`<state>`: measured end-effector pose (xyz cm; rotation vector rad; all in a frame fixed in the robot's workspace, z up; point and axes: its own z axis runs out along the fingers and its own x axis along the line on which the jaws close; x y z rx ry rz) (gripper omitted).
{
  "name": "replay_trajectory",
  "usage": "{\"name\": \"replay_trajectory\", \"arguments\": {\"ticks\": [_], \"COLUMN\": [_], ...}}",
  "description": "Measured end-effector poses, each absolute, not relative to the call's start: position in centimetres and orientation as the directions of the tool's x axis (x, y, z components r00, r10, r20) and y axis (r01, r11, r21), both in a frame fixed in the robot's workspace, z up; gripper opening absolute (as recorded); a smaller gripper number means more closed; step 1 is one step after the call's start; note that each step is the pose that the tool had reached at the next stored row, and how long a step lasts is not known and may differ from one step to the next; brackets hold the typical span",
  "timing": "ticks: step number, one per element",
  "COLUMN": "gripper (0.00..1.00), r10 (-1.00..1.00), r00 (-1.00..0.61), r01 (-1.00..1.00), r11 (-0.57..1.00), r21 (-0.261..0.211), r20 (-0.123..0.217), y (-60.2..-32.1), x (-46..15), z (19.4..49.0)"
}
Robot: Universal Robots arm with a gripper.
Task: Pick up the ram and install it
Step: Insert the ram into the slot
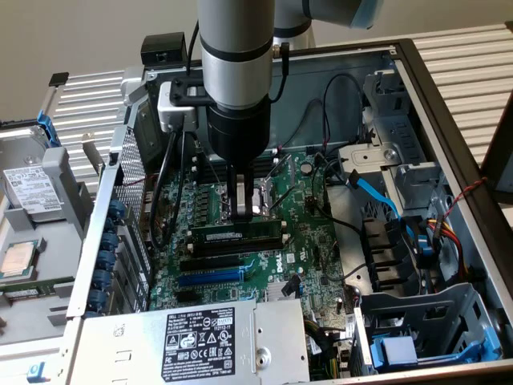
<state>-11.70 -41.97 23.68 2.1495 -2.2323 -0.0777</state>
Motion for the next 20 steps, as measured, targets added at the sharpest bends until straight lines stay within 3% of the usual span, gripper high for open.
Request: {"name": "replay_trajectory", "arguments": {"ticks": [20], "gripper": [0.12], "r10": [-0.999], "r00": [-0.039], "r01": [-0.997], "r11": [0.038], "r21": [0.065], "r20": [-0.005], "y": [-41.97], "x": [-11.81], "z": [23.43]}}
